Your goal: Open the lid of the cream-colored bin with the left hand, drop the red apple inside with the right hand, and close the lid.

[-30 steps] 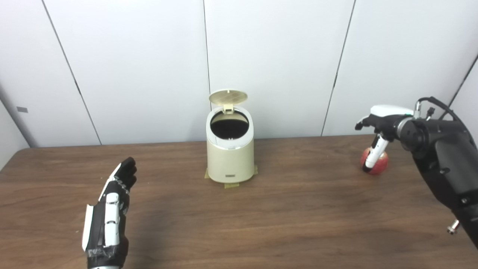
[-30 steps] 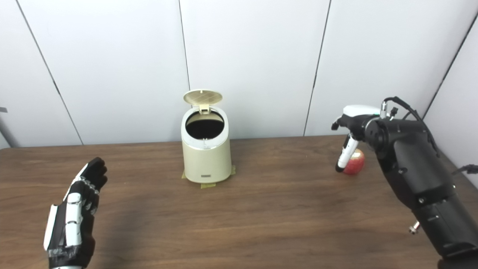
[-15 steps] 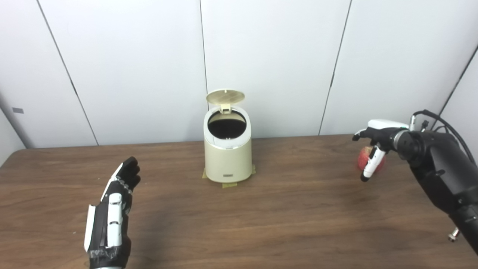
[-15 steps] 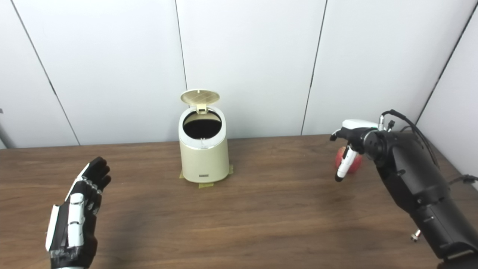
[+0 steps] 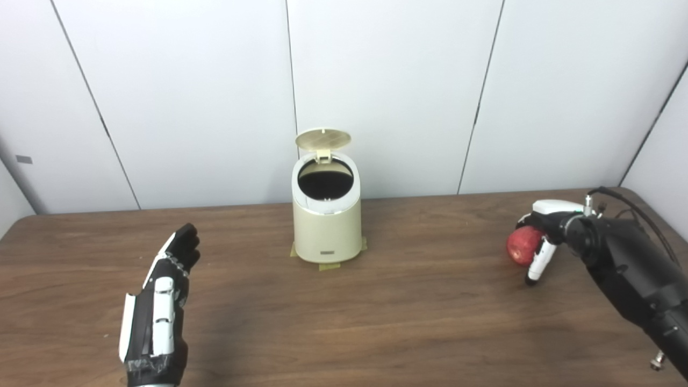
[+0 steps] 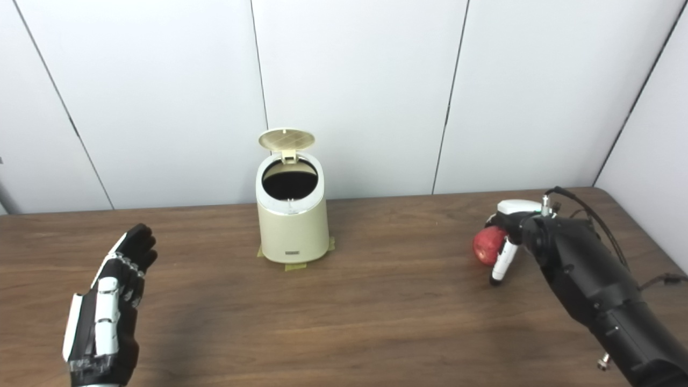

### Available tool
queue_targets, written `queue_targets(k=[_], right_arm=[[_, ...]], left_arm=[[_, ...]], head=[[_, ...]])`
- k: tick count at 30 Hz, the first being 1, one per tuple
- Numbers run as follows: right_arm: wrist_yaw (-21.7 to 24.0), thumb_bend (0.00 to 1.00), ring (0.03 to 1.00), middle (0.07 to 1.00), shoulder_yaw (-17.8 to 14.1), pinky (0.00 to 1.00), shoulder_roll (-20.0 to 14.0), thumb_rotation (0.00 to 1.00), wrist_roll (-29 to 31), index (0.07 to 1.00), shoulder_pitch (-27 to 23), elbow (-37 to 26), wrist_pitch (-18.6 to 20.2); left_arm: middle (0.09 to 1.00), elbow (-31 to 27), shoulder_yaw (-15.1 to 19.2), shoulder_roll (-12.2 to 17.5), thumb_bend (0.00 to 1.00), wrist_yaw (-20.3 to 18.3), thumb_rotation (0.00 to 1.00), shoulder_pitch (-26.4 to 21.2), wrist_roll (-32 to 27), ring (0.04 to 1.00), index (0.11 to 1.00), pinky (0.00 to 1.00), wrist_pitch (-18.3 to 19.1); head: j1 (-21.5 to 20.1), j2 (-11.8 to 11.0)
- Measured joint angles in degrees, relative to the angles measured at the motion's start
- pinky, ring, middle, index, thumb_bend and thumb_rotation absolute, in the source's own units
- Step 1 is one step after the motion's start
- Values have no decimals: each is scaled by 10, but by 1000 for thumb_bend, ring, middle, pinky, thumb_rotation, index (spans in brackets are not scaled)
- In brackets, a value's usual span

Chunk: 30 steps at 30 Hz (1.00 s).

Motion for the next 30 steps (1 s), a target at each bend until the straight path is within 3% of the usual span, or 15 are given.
queue_targets(k=[1, 6, 13, 18, 22, 30], right_arm=[[0, 943, 953, 949, 2, 850, 0, 234, 0, 874, 0, 1, -1], [-4, 945, 895, 938, 3, 684, 0, 203, 10, 856, -5, 13, -13], [-17, 922, 808, 881, 3, 604, -2, 203, 15, 845, -5, 17, -16], [-28, 927, 818, 913, -5, 607, -2, 176, 29, 862, -2, 17, -15], [-28, 939, 836, 930, -3, 632, -2, 211, 31, 877, -2, 17, -15], [-32, 930, 817, 907, 5, 618, -2, 202, 29, 880, -10, 30, -18]], left_arm=[[921, 0, 0, 0, 246, 0, 900, 0, 0, 935, 869, 942, 0], [915, 0, 0, -1, 243, 2, 891, 0, 4, 923, 862, 926, 0], [913, -4, 0, -2, 239, 2, 899, 0, 5, 920, 864, 928, 0], [911, -4, 0, -3, 239, 3, 917, 1, 11, 919, 861, 918, 0], [909, -4, 0, -3, 229, 3, 924, 1, 20, 919, 860, 912, 0], [898, -4, 1, -4, 230, 5, 898, 1, 25, 909, 850, 896, -1]], head=[[0, -1], [3, -2], [1, 0], [0, 0], [2, -1], [2, -1]])
